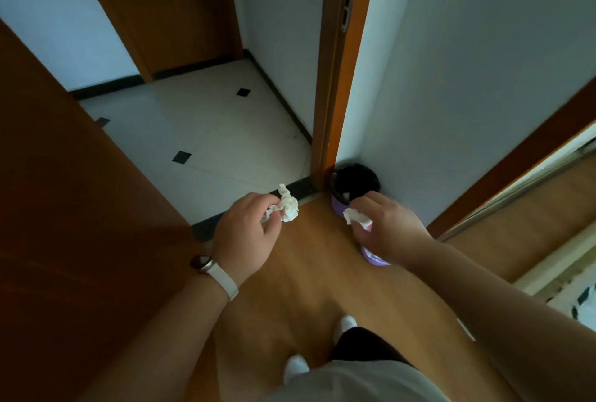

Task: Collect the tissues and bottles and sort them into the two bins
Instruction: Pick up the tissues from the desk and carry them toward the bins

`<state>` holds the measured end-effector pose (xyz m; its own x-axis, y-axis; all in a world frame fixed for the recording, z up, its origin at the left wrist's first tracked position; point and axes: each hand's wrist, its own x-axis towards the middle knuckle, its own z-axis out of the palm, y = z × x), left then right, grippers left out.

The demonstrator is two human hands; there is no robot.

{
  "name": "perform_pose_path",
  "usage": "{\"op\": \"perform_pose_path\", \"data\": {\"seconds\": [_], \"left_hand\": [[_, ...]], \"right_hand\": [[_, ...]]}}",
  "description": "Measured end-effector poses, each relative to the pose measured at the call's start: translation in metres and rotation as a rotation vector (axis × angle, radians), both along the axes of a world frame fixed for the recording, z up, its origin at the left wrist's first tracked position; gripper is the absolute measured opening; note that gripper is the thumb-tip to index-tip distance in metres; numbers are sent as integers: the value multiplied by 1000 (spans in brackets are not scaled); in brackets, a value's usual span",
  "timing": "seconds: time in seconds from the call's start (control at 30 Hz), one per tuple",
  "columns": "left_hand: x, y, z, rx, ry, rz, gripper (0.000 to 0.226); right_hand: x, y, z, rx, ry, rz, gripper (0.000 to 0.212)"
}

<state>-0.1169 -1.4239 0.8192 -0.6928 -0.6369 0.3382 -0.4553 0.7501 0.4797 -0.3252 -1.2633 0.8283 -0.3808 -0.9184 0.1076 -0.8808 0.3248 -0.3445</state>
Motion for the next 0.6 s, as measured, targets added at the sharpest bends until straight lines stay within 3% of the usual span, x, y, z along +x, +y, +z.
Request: {"op": "perform_pose_path", "data": {"seconds": [0.37, 0.6], "left_hand": [[-139, -89, -17, 15, -77, -123, 16], [-259, -160, -23, -3, -195, -244, 17]], "right_hand": [[-122, -79, -51, 34, -131, -95, 26], [-229, -137, -76, -8, -239, -278, 23]]}}
